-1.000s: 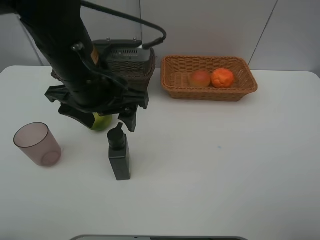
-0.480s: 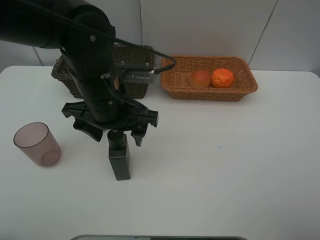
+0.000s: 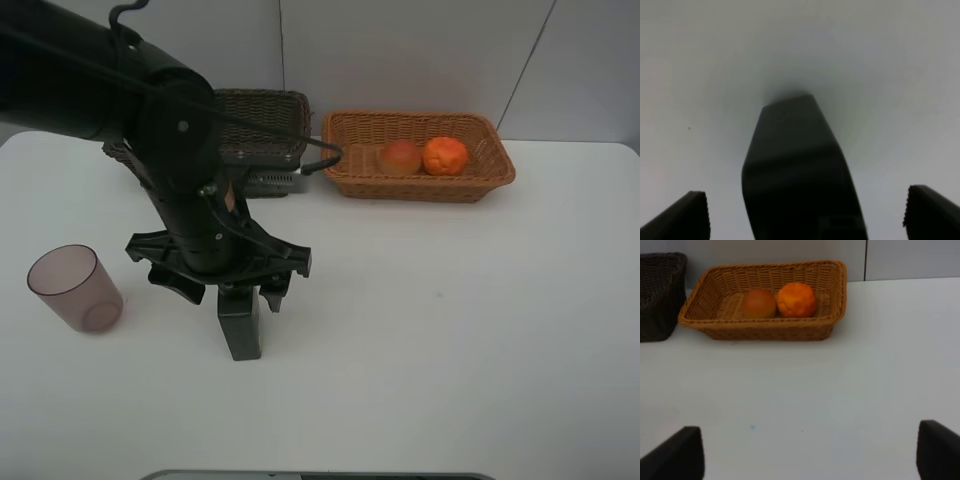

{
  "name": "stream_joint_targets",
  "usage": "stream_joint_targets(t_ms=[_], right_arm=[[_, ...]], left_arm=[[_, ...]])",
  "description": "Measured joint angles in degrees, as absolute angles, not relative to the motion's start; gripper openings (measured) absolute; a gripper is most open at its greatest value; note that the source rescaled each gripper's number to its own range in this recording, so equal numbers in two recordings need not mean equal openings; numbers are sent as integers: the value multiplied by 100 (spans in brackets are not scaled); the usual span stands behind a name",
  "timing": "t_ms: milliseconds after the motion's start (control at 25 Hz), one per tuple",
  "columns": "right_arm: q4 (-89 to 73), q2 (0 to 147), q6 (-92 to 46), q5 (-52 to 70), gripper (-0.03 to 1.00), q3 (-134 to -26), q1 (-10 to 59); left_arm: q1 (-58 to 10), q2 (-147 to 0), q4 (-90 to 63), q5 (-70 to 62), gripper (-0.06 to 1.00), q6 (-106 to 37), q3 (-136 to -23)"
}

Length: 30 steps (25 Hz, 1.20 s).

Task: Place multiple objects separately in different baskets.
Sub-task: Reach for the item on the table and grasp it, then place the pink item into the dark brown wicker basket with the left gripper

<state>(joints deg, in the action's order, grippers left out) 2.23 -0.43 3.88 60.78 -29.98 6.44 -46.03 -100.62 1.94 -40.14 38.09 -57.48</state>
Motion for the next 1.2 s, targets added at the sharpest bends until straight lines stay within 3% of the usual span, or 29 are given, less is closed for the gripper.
stream_joint_targets(t_ms=[200, 320, 400, 520, 560, 1200], right_arm=[[223, -43, 388, 6078, 85, -2998, 644], [223, -43, 388, 6078, 85, -2998, 644], [223, -43, 388, 6078, 85, -2998, 644], [223, -43, 388, 6078, 85, -2998, 644], [223, -43, 388, 6078, 85, -2998, 644], [223, -43, 388, 6078, 85, -2998, 644]], left_arm=[[-4603, -10062, 97, -3793, 100, 3815, -5671], [-4603, -10062, 97, -3793, 92, 3817, -5669], [-4603, -10062, 97, -3793, 75, 3825, -5669], [-4603, -10062, 97, -3802, 33, 3830, -5669], [-4603, -10062, 97, -3802, 23, 3830, -5669], [-4603, -10062, 97, -3848, 24, 3830, -5669]])
